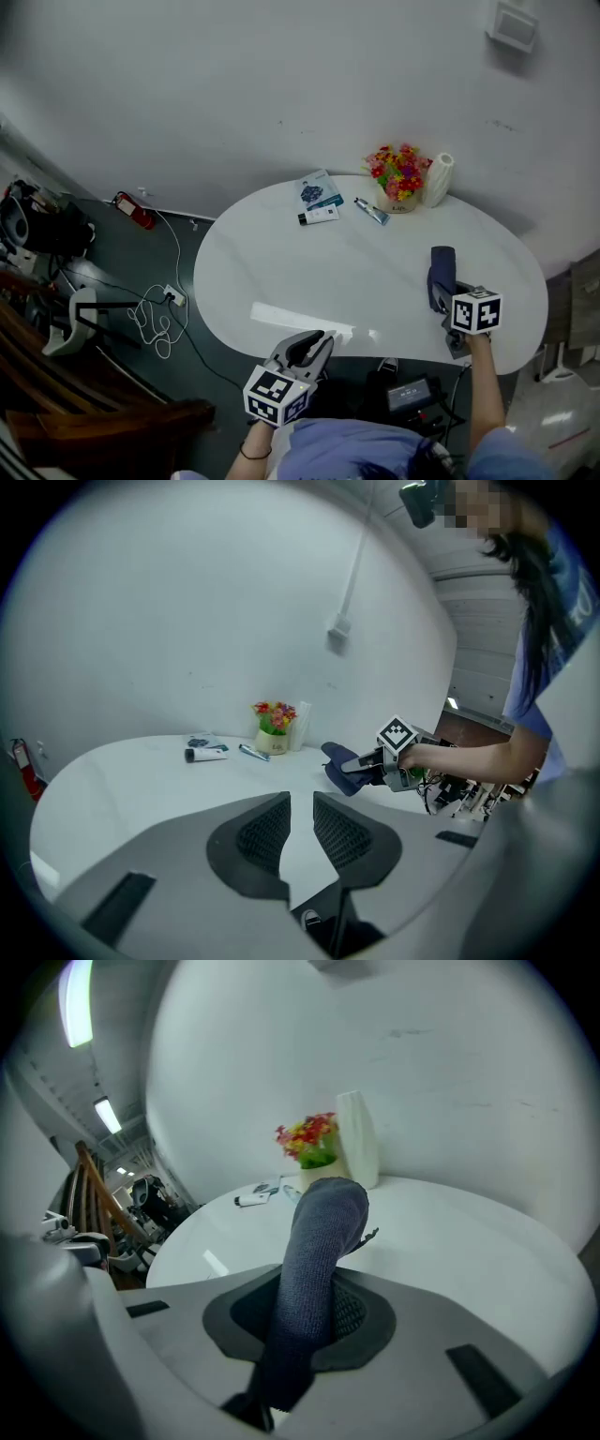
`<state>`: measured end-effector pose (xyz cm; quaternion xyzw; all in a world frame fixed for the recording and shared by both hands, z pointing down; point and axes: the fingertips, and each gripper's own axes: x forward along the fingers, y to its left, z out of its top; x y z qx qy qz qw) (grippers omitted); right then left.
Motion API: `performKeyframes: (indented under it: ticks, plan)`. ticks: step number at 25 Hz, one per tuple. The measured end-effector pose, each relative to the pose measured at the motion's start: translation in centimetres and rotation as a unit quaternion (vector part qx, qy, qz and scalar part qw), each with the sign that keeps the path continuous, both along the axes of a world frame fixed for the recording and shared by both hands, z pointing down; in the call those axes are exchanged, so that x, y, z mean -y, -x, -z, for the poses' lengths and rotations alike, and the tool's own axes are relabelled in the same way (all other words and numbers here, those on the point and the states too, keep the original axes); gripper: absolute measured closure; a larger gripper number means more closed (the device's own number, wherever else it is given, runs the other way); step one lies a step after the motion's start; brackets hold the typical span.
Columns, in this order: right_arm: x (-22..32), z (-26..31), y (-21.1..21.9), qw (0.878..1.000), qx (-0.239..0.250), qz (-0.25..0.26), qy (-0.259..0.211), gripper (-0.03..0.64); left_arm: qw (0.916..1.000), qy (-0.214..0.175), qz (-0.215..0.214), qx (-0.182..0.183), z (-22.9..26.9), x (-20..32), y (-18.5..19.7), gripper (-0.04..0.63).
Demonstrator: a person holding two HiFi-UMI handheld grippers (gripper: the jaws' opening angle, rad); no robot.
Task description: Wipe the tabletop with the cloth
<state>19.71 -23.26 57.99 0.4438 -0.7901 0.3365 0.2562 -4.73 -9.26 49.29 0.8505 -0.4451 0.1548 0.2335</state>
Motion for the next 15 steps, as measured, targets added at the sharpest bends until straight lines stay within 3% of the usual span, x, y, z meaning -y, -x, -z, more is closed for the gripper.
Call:
performKeyframes:
  ticks: [7, 15]
  plan:
    - [-1.5, 0.2, 18.8, 0.997, 0.039, 0.074, -0.001, 0.546, 0.9989, -0.01, 0.045, -0.005, 0.1, -2.5, 10.7, 0.525]
    - [-4.6, -0.4, 38.1, 0.983, 0.067, 0.17, 0.002, 0.546, 0.9947, -0.007, 0.102, -0.008, -1.3, -6.8, 20.6, 0.525]
